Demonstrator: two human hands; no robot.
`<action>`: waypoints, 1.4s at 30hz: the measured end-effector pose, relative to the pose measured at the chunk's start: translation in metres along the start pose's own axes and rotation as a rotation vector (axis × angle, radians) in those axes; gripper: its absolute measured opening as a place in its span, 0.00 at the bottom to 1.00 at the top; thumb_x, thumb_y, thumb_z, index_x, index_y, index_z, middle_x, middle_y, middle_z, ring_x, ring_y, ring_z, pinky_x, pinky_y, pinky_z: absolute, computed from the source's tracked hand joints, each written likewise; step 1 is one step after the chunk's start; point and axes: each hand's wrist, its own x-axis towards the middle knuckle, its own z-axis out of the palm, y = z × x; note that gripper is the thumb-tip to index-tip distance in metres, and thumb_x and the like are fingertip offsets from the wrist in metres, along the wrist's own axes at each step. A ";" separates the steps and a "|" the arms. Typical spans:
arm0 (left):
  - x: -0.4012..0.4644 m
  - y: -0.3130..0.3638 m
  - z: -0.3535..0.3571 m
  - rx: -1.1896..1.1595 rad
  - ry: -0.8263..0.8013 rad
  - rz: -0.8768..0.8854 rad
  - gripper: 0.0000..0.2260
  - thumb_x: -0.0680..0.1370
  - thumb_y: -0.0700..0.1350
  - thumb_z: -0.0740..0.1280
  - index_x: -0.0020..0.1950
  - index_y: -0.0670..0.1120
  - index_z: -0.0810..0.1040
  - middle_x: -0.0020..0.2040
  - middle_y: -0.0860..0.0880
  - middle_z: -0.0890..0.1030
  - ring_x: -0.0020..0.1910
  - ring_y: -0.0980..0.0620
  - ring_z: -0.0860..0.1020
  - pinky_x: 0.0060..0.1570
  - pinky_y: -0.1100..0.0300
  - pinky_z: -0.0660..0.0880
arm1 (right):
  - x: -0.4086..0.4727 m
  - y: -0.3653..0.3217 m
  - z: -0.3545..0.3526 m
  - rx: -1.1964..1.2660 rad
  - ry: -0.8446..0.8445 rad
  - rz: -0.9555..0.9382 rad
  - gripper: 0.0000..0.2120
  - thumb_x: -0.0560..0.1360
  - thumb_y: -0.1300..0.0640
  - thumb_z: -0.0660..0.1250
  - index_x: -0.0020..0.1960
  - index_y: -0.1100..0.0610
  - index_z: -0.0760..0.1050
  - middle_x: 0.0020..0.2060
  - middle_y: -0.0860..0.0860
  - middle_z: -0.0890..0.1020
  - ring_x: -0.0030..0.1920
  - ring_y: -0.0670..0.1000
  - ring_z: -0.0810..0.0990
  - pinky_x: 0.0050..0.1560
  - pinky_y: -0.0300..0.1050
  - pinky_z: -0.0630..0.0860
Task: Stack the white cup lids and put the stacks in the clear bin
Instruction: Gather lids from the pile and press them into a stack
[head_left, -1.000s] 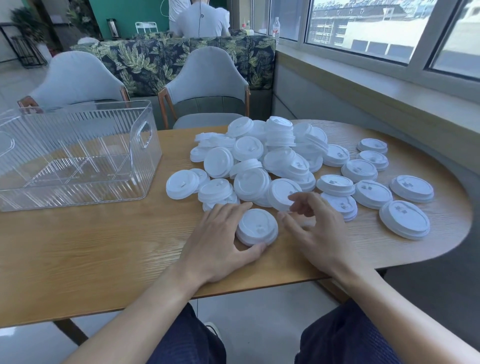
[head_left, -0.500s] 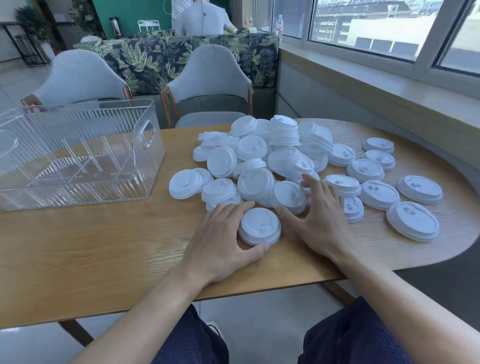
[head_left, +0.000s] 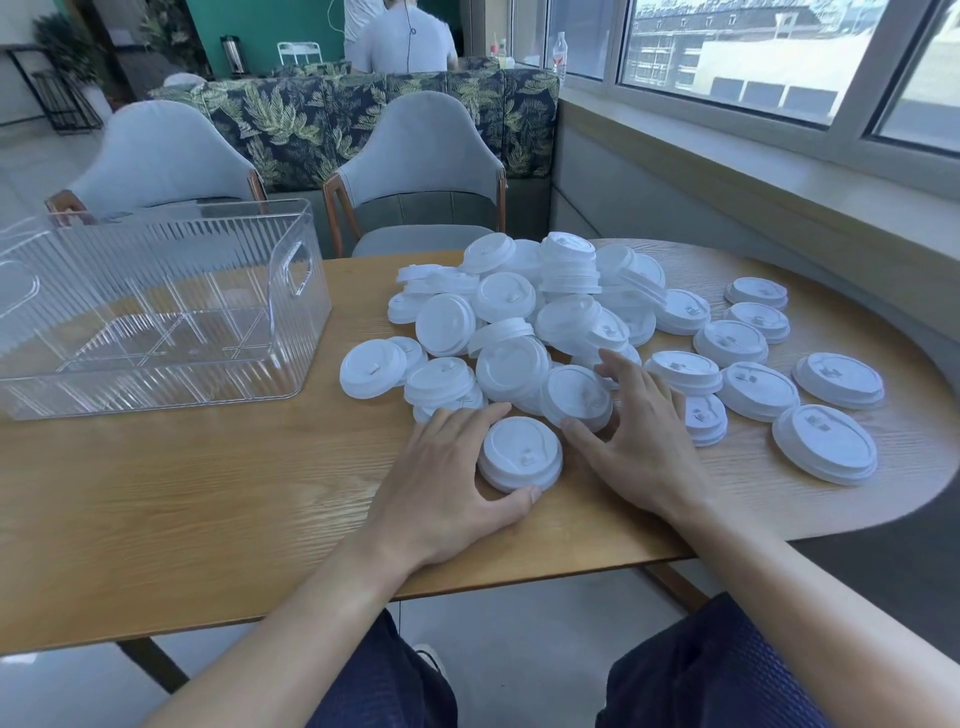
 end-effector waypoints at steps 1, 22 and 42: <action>0.000 0.000 0.000 -0.003 0.000 -0.001 0.38 0.73 0.67 0.71 0.79 0.57 0.63 0.71 0.60 0.70 0.70 0.61 0.63 0.69 0.66 0.58 | 0.000 0.000 0.000 0.003 0.001 0.006 0.38 0.72 0.42 0.72 0.77 0.50 0.61 0.66 0.45 0.73 0.70 0.48 0.66 0.73 0.47 0.56; -0.004 -0.005 -0.001 -0.264 0.219 -0.115 0.30 0.65 0.65 0.74 0.65 0.62 0.71 0.57 0.70 0.75 0.59 0.62 0.75 0.62 0.52 0.74 | -0.023 -0.009 -0.009 0.135 0.042 0.133 0.39 0.64 0.27 0.68 0.69 0.45 0.68 0.57 0.43 0.70 0.62 0.50 0.73 0.66 0.56 0.72; -0.003 -0.005 0.000 -0.349 0.333 -0.108 0.27 0.68 0.60 0.73 0.65 0.56 0.73 0.59 0.61 0.78 0.59 0.56 0.76 0.60 0.52 0.75 | -0.041 -0.056 0.013 -0.153 -0.142 0.055 0.35 0.64 0.21 0.60 0.59 0.46 0.69 0.51 0.44 0.69 0.59 0.49 0.67 0.64 0.47 0.65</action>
